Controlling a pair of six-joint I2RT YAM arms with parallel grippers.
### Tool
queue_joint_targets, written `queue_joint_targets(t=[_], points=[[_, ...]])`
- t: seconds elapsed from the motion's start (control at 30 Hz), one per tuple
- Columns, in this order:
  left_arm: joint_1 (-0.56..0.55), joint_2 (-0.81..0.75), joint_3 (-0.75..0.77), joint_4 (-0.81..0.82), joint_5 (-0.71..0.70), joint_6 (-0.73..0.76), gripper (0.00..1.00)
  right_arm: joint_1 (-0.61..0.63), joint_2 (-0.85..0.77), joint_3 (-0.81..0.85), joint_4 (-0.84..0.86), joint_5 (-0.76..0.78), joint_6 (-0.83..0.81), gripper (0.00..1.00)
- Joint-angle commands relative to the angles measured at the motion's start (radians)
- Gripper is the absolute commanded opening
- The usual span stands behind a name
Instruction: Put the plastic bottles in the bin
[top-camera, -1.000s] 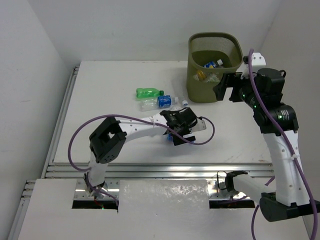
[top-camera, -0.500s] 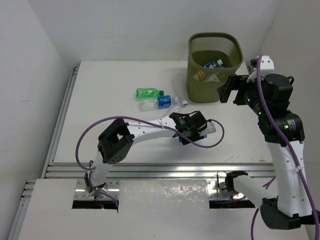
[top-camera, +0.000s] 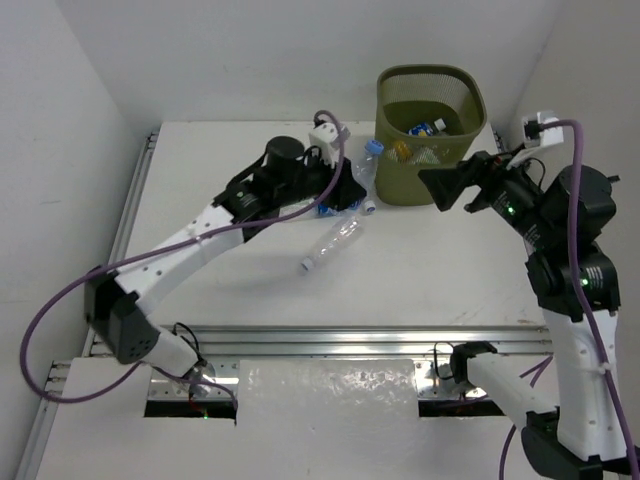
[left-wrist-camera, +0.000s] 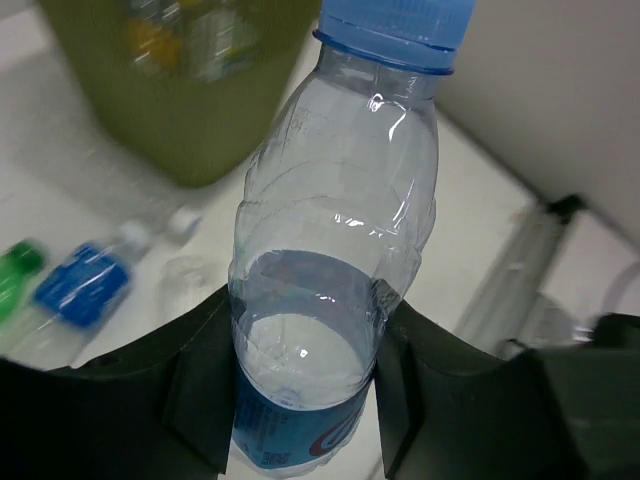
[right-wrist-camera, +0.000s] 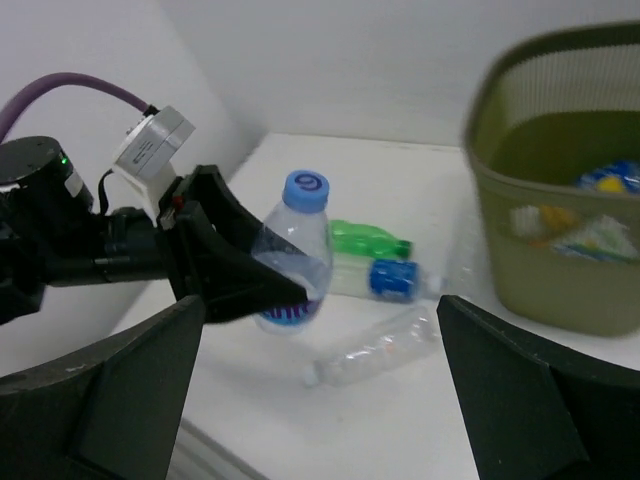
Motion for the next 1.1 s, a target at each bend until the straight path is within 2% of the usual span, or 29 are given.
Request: queue_joint_targets(t=[0.0,0.03,0.13,0.27,0.37,0.4,0.43,0.47,0.5,0.53,0.57,0.63,0.67,0.7,0.73,0.8,0.83,0.87,0.9,0.93,1.0,1.07], points=[[-0.037,-0.111,-0.125,0.32,0.357,-0.102,0.0,-0.004,0.09,-0.007,0.192,-0.265,0.08,0.99],[-0.037,-0.131,-0.14,0.354,0.387,-0.115,0.0,-0.004,0.105,-0.033,0.232,-0.39,0.12,0.99],[-0.037,-0.153,-0.137,0.411,0.484,-0.144,0.0,-0.002,0.176,-0.073,0.45,-0.574,0.212,0.98],[-0.037,-0.163,-0.135,0.465,0.547,-0.175,0.0,-0.002,0.231,-0.087,0.529,-0.627,0.258,0.94],[-0.037,-0.168,-0.146,0.514,0.564,-0.216,0.0,-0.002,0.24,-0.104,0.533,-0.621,0.255,0.79],[-0.037,-0.167,-0.143,0.518,0.564,-0.228,0.0,-0.001,0.245,-0.119,0.538,-0.627,0.255,0.72],[-0.037,-0.167,-0.14,0.524,0.556,-0.233,0.05,-0.002,0.243,-0.125,0.544,-0.633,0.26,0.53],[-0.037,-0.165,-0.132,0.521,0.52,-0.239,0.11,-0.002,0.24,-0.133,0.558,-0.652,0.257,0.43],[-0.037,-0.164,-0.126,0.514,0.496,-0.241,0.2,-0.002,0.239,-0.147,0.561,-0.661,0.258,0.23],[-0.037,-0.159,-0.117,0.489,0.48,-0.236,0.21,-0.002,0.236,-0.153,0.561,-0.659,0.261,0.0],[-0.037,-0.157,-0.101,0.48,0.428,-0.238,0.22,-0.002,0.231,-0.159,0.561,-0.656,0.261,0.0],[-0.037,-0.151,-0.083,0.426,0.351,-0.247,0.56,-0.004,0.231,-0.159,0.561,-0.649,0.257,0.0],[-0.037,-0.151,-0.071,0.411,0.275,-0.257,0.88,-0.004,0.233,-0.144,0.553,-0.606,0.245,0.0],[-0.037,-0.157,-0.068,0.39,0.239,-0.262,0.99,-0.004,0.236,-0.135,0.538,-0.569,0.219,0.0],[-0.038,-0.16,-0.068,0.361,0.207,-0.267,1.0,-0.005,0.239,-0.12,0.492,-0.522,0.202,0.0],[-0.037,-0.185,-0.075,0.281,0.099,-0.265,1.0,-0.005,0.265,-0.04,0.393,-0.323,0.131,0.0],[-0.037,-0.221,-0.1,0.224,-0.02,-0.268,1.0,-0.005,0.277,0.03,0.363,-0.169,0.079,0.0],[-0.037,-0.222,-0.123,0.187,-0.088,-0.277,1.0,-0.005,0.292,0.064,0.34,-0.167,0.079,0.0],[-0.037,-0.269,-0.149,0.119,-0.154,-0.285,1.0,-0.008,0.332,0.1,0.298,-0.015,0.041,0.0],[-0.037,-0.297,-0.222,0.092,-0.271,-0.291,1.0,-0.01,0.355,0.136,0.285,0.046,0.021,0.0],[-0.038,-0.367,-0.306,0.069,-0.332,-0.279,1.0,-0.019,0.416,0.248,0.262,0.183,-0.027,0.0],[-0.037,-0.381,-0.399,0.064,-0.375,-0.229,1.0,-0.028,0.513,0.349,0.251,0.253,-0.045,0.0]])
